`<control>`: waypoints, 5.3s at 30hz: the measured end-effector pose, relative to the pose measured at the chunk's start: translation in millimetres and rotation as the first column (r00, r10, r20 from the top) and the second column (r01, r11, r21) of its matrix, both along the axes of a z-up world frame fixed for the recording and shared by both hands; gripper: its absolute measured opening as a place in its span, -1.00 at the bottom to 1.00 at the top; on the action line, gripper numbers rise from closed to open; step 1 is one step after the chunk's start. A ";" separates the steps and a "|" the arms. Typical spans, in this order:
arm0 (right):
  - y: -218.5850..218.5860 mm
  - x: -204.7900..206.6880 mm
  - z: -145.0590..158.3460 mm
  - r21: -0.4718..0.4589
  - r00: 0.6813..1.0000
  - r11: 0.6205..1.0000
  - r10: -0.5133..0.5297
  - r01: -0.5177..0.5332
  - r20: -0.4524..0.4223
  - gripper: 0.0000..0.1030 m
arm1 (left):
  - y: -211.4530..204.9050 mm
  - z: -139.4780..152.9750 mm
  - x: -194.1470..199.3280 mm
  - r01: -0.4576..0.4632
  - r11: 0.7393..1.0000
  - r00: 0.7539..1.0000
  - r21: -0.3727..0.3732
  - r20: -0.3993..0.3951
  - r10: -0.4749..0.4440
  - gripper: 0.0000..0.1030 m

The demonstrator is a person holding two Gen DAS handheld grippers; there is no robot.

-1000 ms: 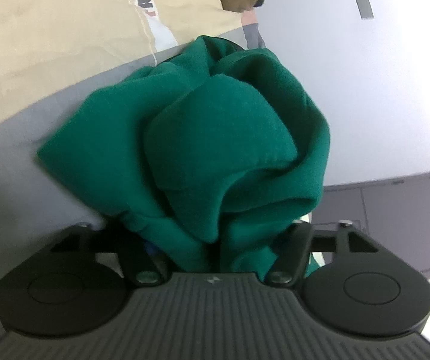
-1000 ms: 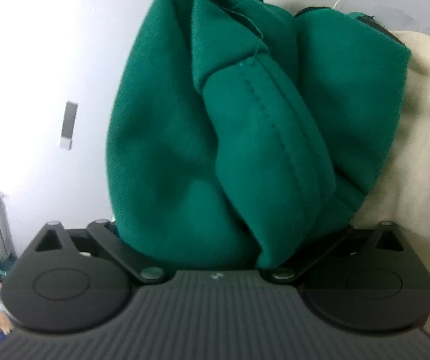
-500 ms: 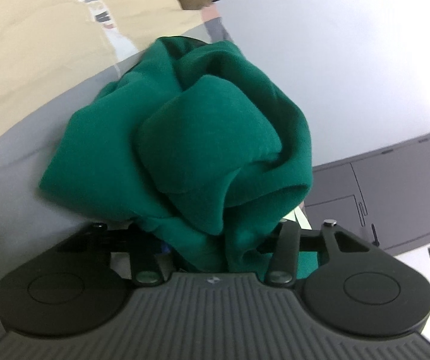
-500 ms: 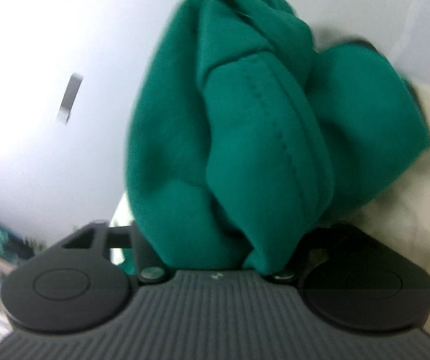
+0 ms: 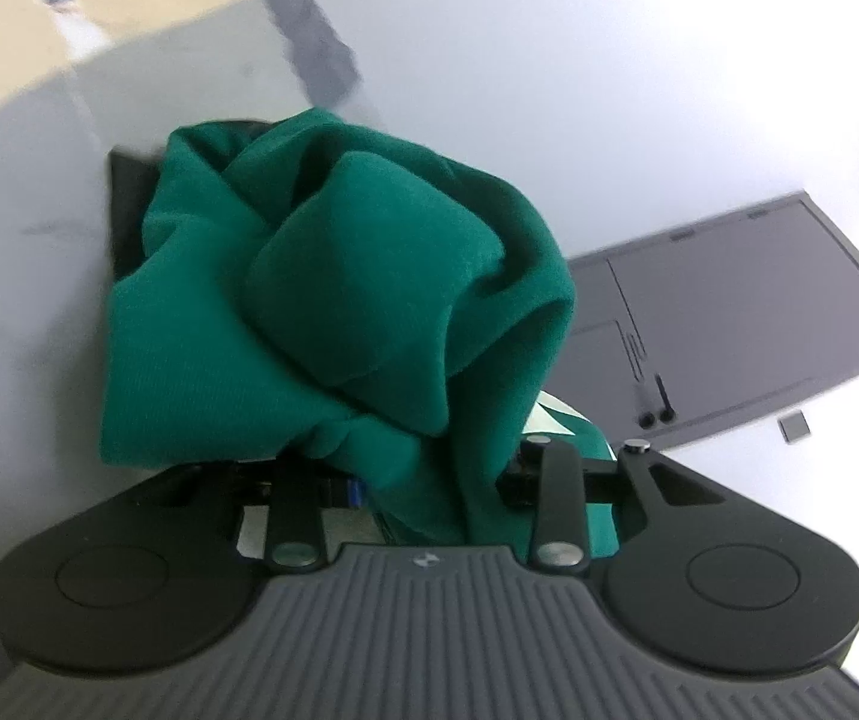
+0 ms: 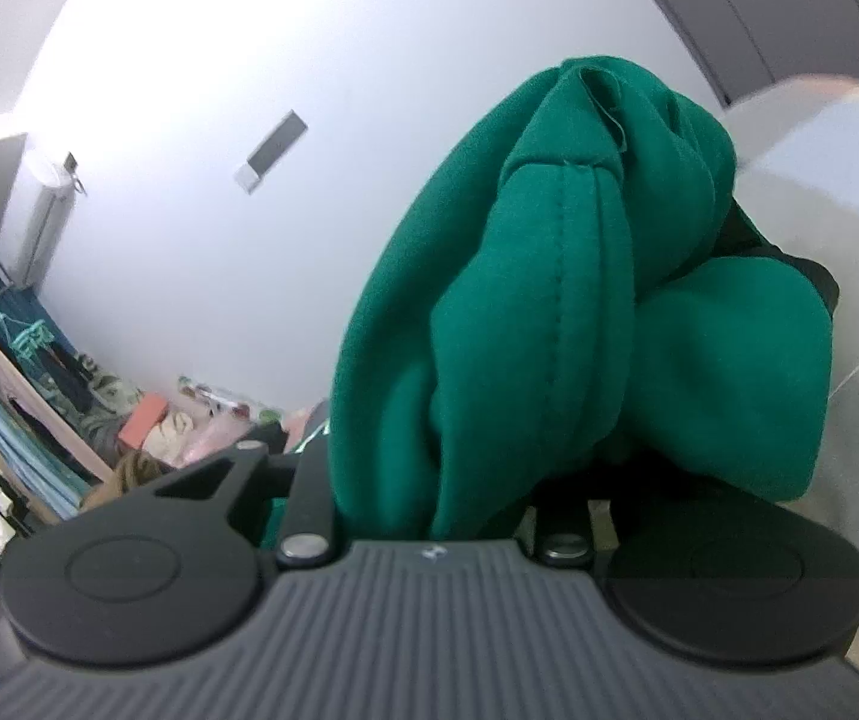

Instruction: Fold large clothes

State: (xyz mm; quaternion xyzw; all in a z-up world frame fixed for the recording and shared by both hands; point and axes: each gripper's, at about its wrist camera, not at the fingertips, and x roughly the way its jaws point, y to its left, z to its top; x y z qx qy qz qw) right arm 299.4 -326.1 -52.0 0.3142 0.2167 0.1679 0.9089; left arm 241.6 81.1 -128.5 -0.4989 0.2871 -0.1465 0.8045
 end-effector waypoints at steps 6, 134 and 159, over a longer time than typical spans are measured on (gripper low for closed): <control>-72.1 -16.9 24.9 0.026 0.995 0.998 -0.068 0.066 0.074 -0.39 | -78.3 42.7 17.7 0.077 0.997 0.994 0.027 0.077 -0.079 -0.23; -6.5 -374.9 72.9 -0.533 0.943 0.780 -0.305 0.327 0.132 1.00 | -191.9 127.9 -283.7 0.066 0.540 0.876 0.839 0.210 -0.434 1.00; -7.3 -377.5 71.5 -0.539 0.947 0.782 -0.302 0.314 0.114 1.00 | -194.6 134.0 -297.4 0.054 0.538 0.860 0.842 0.234 -0.453 1.00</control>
